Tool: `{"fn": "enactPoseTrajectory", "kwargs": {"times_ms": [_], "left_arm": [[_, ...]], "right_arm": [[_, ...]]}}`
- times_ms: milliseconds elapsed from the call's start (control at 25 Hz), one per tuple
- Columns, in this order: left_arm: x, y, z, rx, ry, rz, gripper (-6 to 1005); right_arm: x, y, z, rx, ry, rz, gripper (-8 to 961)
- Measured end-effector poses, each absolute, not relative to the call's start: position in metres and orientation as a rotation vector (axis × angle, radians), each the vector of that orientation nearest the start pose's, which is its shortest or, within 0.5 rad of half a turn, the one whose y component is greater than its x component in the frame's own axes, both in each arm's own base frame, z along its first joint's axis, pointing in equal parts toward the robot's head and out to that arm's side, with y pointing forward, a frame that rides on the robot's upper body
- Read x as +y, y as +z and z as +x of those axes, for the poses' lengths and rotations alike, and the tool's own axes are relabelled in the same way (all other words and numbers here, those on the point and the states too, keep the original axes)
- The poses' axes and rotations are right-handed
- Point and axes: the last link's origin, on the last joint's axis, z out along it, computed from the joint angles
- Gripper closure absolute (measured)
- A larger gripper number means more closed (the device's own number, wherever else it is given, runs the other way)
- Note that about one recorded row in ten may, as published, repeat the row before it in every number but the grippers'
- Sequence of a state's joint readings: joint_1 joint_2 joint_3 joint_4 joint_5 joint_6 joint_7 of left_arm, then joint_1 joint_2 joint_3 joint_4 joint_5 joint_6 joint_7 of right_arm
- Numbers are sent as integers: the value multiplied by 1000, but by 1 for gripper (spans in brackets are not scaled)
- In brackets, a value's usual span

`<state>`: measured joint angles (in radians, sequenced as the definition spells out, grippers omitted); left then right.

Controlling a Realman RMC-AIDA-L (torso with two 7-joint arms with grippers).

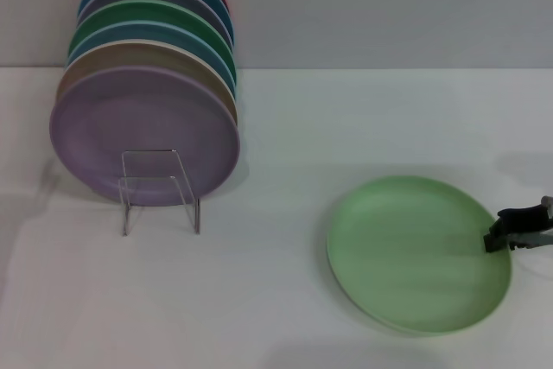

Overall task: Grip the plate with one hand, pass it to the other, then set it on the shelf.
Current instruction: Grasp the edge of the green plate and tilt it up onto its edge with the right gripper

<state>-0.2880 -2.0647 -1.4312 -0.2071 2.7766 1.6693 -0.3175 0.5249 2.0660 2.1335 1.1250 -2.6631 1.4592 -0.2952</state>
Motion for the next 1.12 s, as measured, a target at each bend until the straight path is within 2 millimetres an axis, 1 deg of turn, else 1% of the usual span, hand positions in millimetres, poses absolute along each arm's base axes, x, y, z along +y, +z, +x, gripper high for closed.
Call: {"fn": "enactPoseTrajectory", "kwargs": {"times_ms": [280,480,520,560,600,640,680,720,760,800,840,920,960,1000,1040,1080,1120], "left_arm": [[276,65,-317,-246,-1097,-1277,171],[276,66,-317,-244,-1099,-1275,172],[275,66,-317,-242,-1100,-1274,172],[275,66,-317,-242,-1100,-1274,172],[274,66,-317,-240,-1100,-1272,172],[274,66,-318,-239,-1100,-1272,172],[274,66,-318,-239,-1100,-1272,172],[274,67,-318,-239,-1100,-1269,172],[274,67,-318,-239,-1100,-1269,173],[273,67,-318,-235,-1102,-1266,173],[273,67,-318,-235,-1102,-1266,173],[272,67,-318,-230,-1104,-1264,173],[272,67,-318,-230,-1104,-1264,173],[271,68,-318,-231,-1102,-1262,173],[271,68,-318,-231,-1102,-1262,173],[270,68,-319,-232,-1101,-1261,173],[269,68,-320,-236,-1101,-1259,174]], "right_arm": [[352,38,284,1708,-207,-2015,897],[352,40,283,1703,-194,-2013,914],[353,44,281,1678,-173,-2013,917],[353,44,281,1678,-173,-2013,921],[354,51,275,1638,-134,-2018,924],[354,51,275,1638,-134,-2018,927],[355,55,272,1611,-103,-2022,931],[355,66,265,1553,-35,-2023,934],[355,66,265,1553,-35,-2023,934],[355,76,259,1490,36,-2016,934],[355,76,259,1490,36,-2016,934],[354,85,255,1403,111,-2005,934],[354,85,255,1403,111,-2005,934],[353,85,252,1342,133,-1998,934],[353,85,252,1342,133,-1998,934],[354,84,252,1306,139,-1994,934],[355,81,250,1233,148,-1987,934]]}}
